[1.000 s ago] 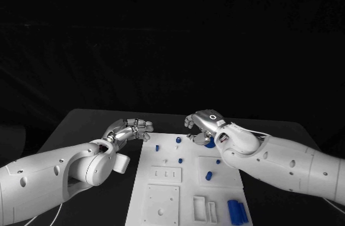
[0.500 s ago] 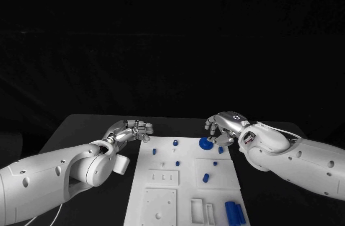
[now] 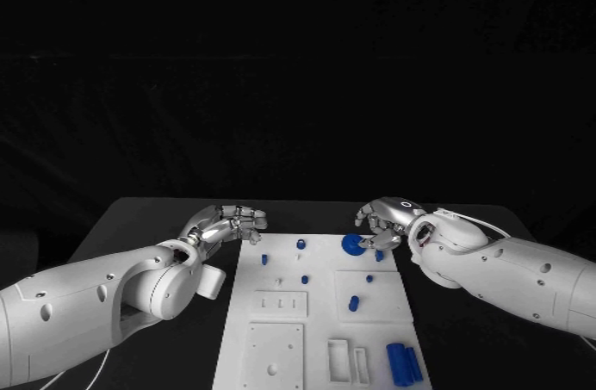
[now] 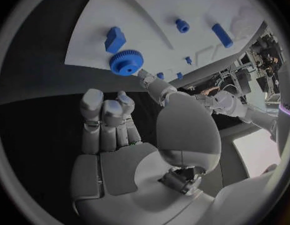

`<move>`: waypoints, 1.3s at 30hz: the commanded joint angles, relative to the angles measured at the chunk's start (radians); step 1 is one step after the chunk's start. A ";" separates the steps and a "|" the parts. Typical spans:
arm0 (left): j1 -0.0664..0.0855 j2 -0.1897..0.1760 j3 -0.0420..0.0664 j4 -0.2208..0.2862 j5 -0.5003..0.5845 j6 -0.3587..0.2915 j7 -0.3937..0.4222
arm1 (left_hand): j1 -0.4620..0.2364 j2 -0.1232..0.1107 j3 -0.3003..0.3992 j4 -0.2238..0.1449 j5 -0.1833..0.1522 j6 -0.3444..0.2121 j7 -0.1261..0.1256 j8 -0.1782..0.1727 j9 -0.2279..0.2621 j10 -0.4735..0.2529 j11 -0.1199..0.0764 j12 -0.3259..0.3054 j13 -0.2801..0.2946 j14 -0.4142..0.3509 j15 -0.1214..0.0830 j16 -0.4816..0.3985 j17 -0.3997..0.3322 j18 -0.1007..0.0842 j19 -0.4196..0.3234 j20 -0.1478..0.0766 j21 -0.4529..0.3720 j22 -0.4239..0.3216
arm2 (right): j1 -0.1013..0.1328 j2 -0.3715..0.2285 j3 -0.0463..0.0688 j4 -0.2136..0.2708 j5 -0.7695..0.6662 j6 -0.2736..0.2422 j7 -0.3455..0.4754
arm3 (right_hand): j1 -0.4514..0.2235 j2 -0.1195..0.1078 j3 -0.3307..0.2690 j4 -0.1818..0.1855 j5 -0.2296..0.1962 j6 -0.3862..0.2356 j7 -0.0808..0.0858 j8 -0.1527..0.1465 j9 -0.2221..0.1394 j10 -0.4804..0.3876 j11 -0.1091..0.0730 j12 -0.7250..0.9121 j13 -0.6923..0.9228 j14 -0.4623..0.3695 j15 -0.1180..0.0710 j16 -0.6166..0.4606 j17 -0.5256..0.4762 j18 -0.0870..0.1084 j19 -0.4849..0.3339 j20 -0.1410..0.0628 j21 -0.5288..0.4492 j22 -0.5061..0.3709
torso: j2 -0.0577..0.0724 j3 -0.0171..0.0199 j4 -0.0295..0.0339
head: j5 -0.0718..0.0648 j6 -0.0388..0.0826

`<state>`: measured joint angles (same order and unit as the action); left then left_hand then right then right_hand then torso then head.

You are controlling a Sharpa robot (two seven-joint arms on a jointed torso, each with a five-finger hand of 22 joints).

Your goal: Assemble the parts on the task board

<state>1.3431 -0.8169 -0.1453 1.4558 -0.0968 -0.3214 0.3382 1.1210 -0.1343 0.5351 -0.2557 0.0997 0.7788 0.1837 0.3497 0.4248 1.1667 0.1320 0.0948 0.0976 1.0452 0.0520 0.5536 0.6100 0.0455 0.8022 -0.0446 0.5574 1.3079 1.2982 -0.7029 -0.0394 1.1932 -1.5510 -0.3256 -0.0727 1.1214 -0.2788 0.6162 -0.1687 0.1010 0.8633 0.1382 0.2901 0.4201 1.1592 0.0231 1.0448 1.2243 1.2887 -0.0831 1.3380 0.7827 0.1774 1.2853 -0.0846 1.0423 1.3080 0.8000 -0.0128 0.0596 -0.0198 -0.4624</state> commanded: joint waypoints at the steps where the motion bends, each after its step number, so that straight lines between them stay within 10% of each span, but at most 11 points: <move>1: 0.002 0.003 0.001 0.003 -0.005 0.019 0.014 | -0.007 0.006 0.004 -0.005 -0.006 0.007 0.002 0.003 0.000 0.000 0.001 -0.001 0.000 -0.003 -0.002 0.004 0.002 0.009 -0.001 -0.004 0.007 0.011 | -0.006 0.010 0.000 -0.016 0.038 0.059 0.024 | -0.011 0.006 -0.009 -0.006 0.015 -0.005 0.007 -0.004 -0.002 0.007 0.007 0.048 0.030 -0.008 0.002 0.012 0.019 0.084 0.000 -0.010 0.015 0.024 | 0.002 0.0027 0.0029 | 0.001 -0.005; 39: 0.002 0.003 0.001 0.006 -0.009 0.021 0.011 | -0.008 0.007 0.004 -0.005 -0.007 0.005 0.003 0.002 -0.001 -0.005 0.004 -0.006 -0.002 -0.003 -0.002 0.003 0.003 0.009 -0.002 -0.004 0.007 0.011 | -0.027 0.041 0.000 -0.069 0.110 0.025 0.034 | -0.033 0.047 -0.006 -0.019 0.058 0.007 0.006 0.000 -0.003 0.043 0.007 0.140 0.077 -0.013 0.002 0.021 0.060 0.084 -0.014 -0.013 0.053 0.021 | 0.000 0.0012 0.0014 | 0.012 -0.020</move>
<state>1.3431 -0.8154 -0.1453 1.4590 -0.1017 -0.3159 0.3385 1.1174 -0.1306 0.5372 -0.2578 0.0997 0.7788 0.1836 0.3496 0.4246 1.1666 0.1320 0.0947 0.0972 1.0452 0.0520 0.5536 0.6115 0.0367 0.8023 -0.0444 0.5574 1.3077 1.2728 -0.6619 -0.0393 1.1219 -1.4565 -0.2894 -0.0457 1.0901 -0.2393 0.6047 -0.1864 0.1551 0.8628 0.1430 0.2896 0.4168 1.1960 0.0299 1.1810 1.3009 1.2809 -0.0823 1.3536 0.8420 0.1615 1.2736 -0.0931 1.0920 1.3080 0.8002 -0.0117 0.0609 -0.0085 -0.4825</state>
